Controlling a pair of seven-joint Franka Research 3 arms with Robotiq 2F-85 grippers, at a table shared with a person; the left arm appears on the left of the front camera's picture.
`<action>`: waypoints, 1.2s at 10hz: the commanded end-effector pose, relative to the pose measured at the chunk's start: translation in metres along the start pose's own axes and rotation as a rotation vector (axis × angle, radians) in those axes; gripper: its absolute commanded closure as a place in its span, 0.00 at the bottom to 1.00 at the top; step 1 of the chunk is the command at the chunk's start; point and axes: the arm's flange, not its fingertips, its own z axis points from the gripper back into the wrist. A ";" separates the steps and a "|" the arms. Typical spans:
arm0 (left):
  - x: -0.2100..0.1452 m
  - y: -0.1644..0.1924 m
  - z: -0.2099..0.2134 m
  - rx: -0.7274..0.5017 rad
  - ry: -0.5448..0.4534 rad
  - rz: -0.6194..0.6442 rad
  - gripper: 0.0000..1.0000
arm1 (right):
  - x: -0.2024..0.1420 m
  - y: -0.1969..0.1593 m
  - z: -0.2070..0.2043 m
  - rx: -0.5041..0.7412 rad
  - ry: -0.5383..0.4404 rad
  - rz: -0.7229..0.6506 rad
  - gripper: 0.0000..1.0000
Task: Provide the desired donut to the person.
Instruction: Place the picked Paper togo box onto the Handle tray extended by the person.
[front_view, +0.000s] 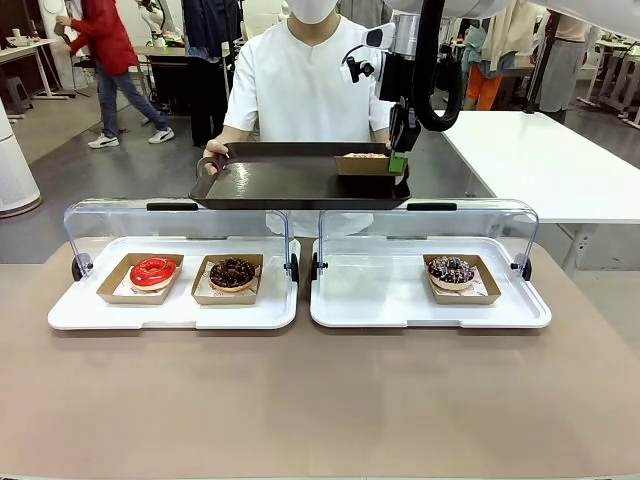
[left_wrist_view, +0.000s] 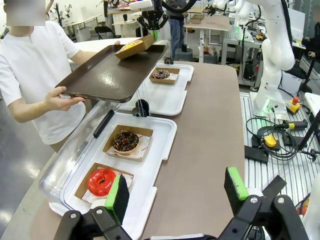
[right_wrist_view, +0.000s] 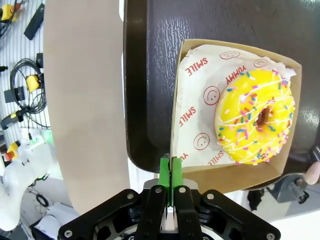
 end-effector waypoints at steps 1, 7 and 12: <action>0.000 -0.001 0.001 0.003 -0.011 -0.007 0.00 | 0.000 0.001 0.001 0.028 -0.022 0.027 0.98; 0.000 -0.001 0.001 0.003 -0.011 -0.007 0.00 | 0.003 0.005 0.002 0.046 -0.028 0.040 0.24; 0.000 -0.001 0.001 0.003 -0.011 -0.007 0.00 | 0.003 0.005 0.005 0.043 -0.033 0.046 0.00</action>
